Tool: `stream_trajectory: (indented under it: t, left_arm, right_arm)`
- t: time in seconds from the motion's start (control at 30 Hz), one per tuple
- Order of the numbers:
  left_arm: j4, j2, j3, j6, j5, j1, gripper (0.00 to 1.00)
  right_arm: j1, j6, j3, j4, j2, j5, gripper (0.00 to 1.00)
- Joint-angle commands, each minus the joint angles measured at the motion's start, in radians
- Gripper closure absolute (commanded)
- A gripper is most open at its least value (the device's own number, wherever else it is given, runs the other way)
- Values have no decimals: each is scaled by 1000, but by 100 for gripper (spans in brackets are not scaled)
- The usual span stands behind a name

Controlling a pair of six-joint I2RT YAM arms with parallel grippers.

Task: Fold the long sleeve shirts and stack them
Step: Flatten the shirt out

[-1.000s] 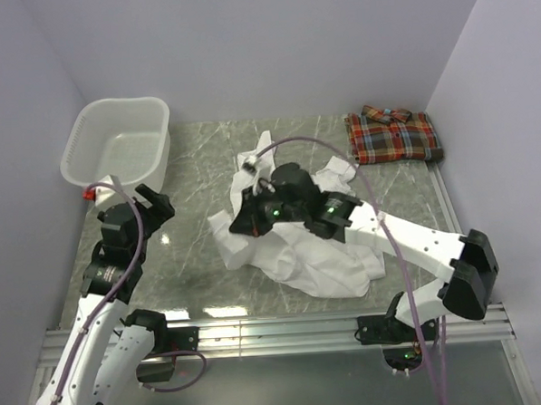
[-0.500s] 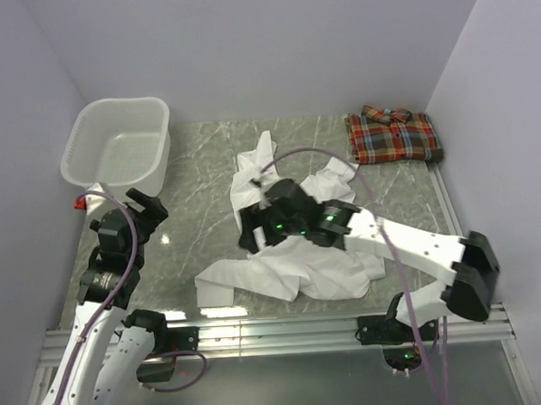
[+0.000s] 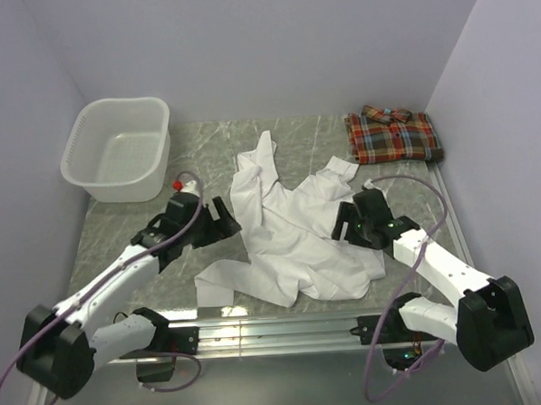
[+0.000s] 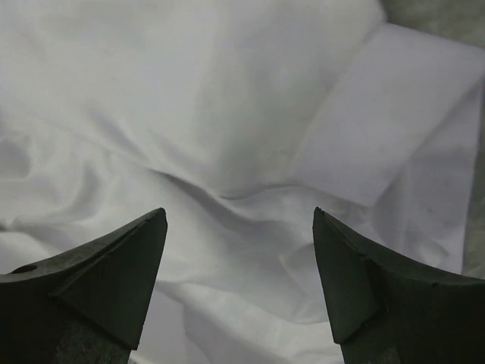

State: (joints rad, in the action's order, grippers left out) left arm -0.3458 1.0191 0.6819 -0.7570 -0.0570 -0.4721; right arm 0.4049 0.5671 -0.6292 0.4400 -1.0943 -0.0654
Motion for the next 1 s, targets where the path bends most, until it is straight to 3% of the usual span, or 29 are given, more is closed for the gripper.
stream_trajectory:
  t: [0.0, 0.23, 0.33, 0.63, 0.97]
  left_arm:
    - [131, 110, 34, -64, 31, -66, 11]
    - [264, 383, 100, -123, 86, -80, 15]
    - [243, 470, 154, -116, 141, -80, 16]
    - [222, 628, 304, -120, 285, -34, 20]
    - [202, 791, 439, -68, 258, 44, 27]
  right_arm:
    - [-108, 40, 62, -98, 14, 58, 16]
    - [-268, 63, 158, -221, -13, 223, 16]
    - [-293, 71, 168, -231, -19, 242, 16]
    - [-305, 85, 174, -261, -52, 263, 17]
    - [-307, 88, 169, -259, -58, 283, 17]
